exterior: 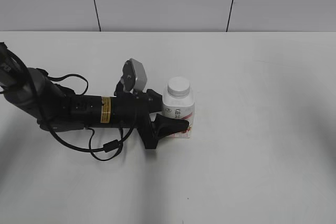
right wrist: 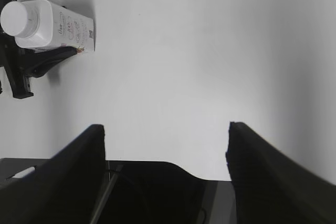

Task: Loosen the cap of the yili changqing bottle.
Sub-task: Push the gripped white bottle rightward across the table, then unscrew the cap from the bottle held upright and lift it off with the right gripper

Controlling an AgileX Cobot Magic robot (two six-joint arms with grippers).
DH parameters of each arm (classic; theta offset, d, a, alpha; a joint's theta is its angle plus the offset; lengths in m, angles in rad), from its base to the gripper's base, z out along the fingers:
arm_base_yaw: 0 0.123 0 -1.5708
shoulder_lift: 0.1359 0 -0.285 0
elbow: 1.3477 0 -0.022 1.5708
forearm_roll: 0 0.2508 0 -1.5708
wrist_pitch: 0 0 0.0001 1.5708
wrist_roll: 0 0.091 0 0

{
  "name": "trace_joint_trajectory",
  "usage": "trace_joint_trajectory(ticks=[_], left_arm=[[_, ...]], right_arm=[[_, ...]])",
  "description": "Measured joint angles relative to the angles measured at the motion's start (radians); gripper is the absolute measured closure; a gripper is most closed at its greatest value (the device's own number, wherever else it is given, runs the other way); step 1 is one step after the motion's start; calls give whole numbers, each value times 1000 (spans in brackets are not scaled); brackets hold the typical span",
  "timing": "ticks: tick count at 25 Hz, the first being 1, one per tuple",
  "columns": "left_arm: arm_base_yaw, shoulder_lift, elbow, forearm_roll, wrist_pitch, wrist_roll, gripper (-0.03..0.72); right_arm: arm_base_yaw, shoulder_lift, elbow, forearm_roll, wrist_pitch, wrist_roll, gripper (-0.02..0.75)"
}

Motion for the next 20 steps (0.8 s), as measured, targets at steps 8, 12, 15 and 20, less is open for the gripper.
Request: trace_joint_trajectory(ticks=[8,12,15,20], left_arm=[[0,0,0,-1,0,0,255],[0,0,0,-16,1,0,255],[0,0,0,-21,2,0,255],[0,0,0,-22,4,0,255]], right_arm=[[247,286,-131,-94,7,224,172],[277,414,-206,-53,15,238,172],[280,459,-251,-26,14,245,172],[292,535,-336,15,9,289,172]])
